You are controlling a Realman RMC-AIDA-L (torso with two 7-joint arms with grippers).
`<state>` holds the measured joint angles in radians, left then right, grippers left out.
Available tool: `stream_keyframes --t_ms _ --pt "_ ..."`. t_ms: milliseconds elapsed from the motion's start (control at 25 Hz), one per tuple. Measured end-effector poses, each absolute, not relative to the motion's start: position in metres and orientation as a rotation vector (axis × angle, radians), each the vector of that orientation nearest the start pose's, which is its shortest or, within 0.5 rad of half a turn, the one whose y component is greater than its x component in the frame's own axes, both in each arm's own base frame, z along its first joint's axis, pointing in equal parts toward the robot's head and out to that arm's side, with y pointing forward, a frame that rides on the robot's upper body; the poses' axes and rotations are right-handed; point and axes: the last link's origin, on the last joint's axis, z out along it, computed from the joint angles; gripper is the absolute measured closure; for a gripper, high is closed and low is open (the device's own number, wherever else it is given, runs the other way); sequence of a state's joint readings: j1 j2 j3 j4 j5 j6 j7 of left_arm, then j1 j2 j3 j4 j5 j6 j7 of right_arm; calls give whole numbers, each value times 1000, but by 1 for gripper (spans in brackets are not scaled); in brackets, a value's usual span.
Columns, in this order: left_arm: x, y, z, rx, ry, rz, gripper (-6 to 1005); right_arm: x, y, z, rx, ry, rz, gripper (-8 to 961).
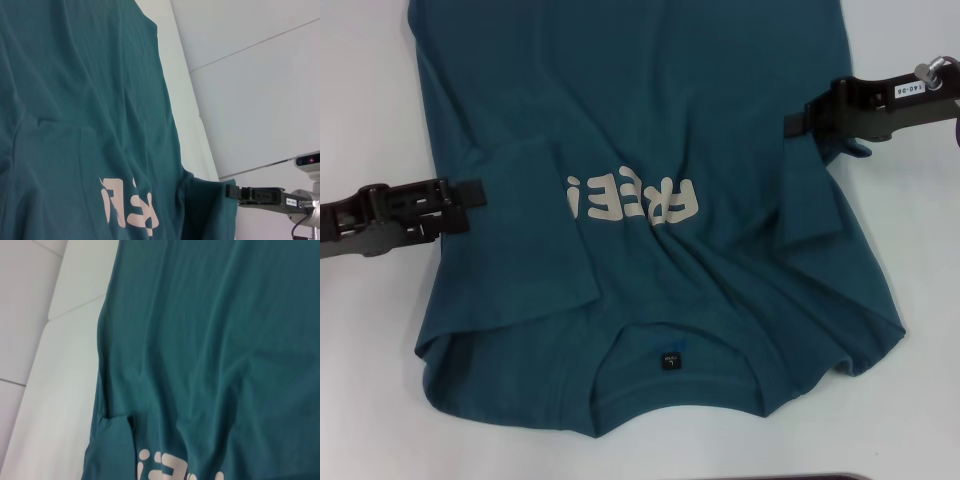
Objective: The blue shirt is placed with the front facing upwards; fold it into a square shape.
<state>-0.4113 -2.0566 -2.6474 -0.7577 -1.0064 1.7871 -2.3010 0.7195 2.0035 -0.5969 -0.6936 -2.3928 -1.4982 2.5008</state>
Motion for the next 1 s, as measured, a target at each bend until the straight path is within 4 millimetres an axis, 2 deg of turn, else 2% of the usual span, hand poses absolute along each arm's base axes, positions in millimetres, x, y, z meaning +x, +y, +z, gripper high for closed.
stream_keyframes --t_ms 400,720,1000 --pt "-301 283 40 -2279 -1976 -857 186 256 381 17 -2301 1854 261 792" --pt "-302 282 40 -2271 -1977 -861 186 255 393 22 -2262 1799 175 777" --pt "-303 283 42 -2260 -1972 -870 186 243 403 20 -2305 1724 190 474"
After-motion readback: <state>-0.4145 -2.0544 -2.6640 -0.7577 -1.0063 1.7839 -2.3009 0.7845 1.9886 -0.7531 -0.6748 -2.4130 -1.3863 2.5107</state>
